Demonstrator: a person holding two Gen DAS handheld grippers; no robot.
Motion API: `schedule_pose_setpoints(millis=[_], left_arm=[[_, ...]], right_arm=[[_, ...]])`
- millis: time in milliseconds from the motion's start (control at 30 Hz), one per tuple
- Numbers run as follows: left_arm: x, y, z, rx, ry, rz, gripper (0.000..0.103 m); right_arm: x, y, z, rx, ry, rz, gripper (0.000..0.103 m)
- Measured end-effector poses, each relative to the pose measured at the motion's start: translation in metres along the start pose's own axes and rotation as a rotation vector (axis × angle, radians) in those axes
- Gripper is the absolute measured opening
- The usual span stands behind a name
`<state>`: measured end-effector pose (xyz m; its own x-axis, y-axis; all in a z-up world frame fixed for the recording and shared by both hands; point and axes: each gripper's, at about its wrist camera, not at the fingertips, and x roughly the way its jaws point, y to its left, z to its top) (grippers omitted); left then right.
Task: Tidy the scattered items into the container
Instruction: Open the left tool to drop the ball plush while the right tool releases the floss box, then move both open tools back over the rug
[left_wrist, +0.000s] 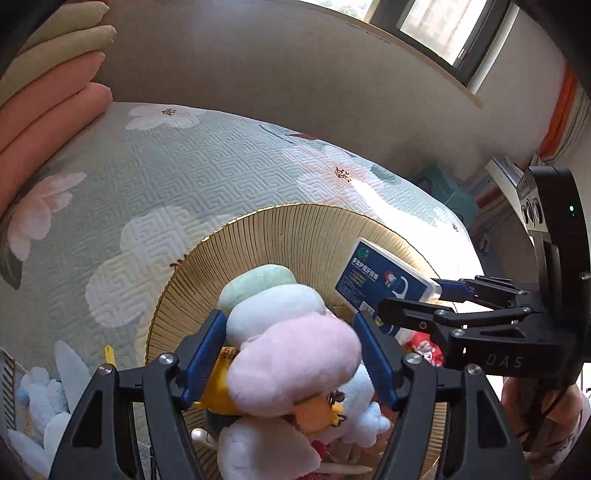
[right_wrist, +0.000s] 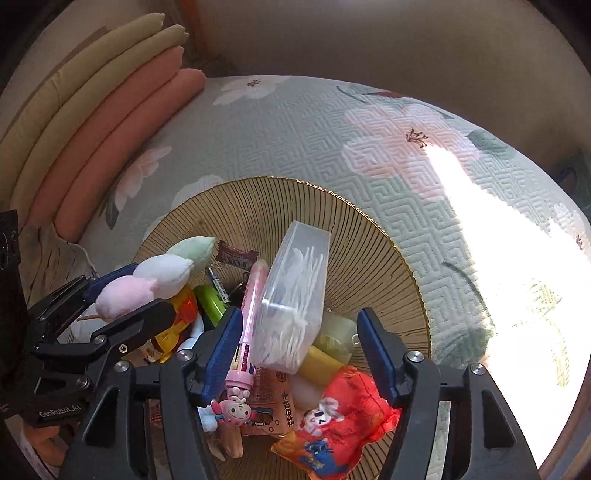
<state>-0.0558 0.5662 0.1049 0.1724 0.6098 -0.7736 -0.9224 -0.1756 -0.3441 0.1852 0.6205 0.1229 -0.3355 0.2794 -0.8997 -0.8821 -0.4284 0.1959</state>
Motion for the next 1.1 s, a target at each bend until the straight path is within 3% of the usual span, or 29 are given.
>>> schedule_pose_setpoints(millis=[100,167,300,500,700,867,1033,1100], left_arm=[[-0.035,0.015,-0.011,-0.063,-0.054,-0.051,0.070],[-0.061,0.029,-0.025,-0.122,-0.087,-0.064,0.075],[-0.106,0.055,-0.069,-0.215,-0.112,-0.028,0.075],[-0.169,0.099,-0.163,-0.366,-0.099,0.109,0.075],[-0.234,0.147,-0.254,-0.549,-0.102,0.225,0.075],[-0.292,0.196,-0.318,-0.713,-0.190,0.386,0.075],[-0.332,0.251,-0.361,-0.900,-0.293,0.587,0.075],[-0.339,0.271,-0.375,-0.970,-0.326,0.634,0.075]], right_arm=[[-0.020,0.004,-0.008,-0.005,-0.026,-0.006,0.066],[-0.031,0.009,-0.017,-0.005,-0.030,0.001,0.073],[-0.050,0.027,-0.041,-0.036,-0.033,0.008,0.073],[-0.057,0.078,-0.076,-0.108,0.017,0.056,0.073],[-0.052,0.156,-0.095,-0.252,0.057,0.114,0.073],[-0.041,0.222,-0.113,-0.382,0.085,0.146,0.073],[-0.022,0.273,-0.119,-0.483,0.102,0.142,0.073],[-0.014,0.287,-0.116,-0.497,0.100,0.138,0.073]])
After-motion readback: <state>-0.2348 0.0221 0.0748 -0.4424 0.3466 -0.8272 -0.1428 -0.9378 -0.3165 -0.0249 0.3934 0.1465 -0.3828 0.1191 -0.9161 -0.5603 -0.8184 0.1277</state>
